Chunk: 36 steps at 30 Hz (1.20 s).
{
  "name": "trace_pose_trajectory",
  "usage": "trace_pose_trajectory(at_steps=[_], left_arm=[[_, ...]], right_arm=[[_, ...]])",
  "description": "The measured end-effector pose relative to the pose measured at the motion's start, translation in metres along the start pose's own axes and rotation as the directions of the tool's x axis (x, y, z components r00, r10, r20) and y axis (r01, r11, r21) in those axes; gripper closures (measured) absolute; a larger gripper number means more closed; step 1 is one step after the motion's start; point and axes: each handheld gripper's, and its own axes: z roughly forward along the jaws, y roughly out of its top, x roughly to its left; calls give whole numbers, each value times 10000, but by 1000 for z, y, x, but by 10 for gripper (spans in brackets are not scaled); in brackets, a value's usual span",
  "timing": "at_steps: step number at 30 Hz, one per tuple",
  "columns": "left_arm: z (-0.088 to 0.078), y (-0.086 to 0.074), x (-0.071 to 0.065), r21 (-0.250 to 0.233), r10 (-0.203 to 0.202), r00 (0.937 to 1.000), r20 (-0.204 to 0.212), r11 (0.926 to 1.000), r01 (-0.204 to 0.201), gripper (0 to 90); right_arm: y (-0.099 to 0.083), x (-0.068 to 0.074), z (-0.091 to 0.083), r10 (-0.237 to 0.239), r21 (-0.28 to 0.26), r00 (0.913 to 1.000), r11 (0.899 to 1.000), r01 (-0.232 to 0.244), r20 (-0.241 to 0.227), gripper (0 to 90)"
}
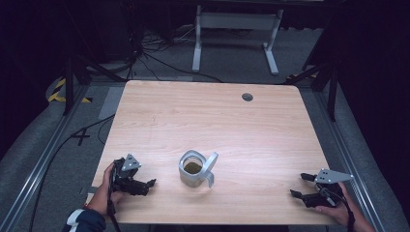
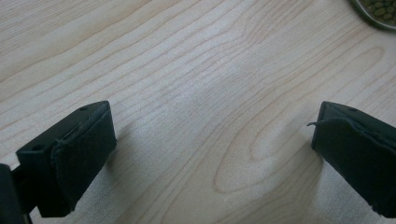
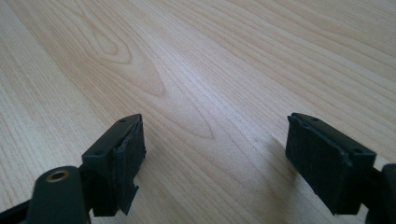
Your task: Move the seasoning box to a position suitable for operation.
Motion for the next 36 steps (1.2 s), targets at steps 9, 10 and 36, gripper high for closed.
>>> trace_pose_trajectory(at_steps=[9, 10, 36], left_arm=[[0, -1, 0, -38, 1, 10000, 50, 10000, -1, 8], [0, -1, 0, -86, 60, 10000, 13, 9999, -60, 8], [0, -1, 2, -69, 47, 9999, 140, 10000, -46, 13]], right_arm=[[1, 0, 0, -36, 84, 10000, 10000, 36, 31, 202], [1, 0, 0, -46, 93, 10000, 9999, 46, 28, 204], [25, 8, -21, -231, -694, 9990, 9974, 203, -390, 892]])
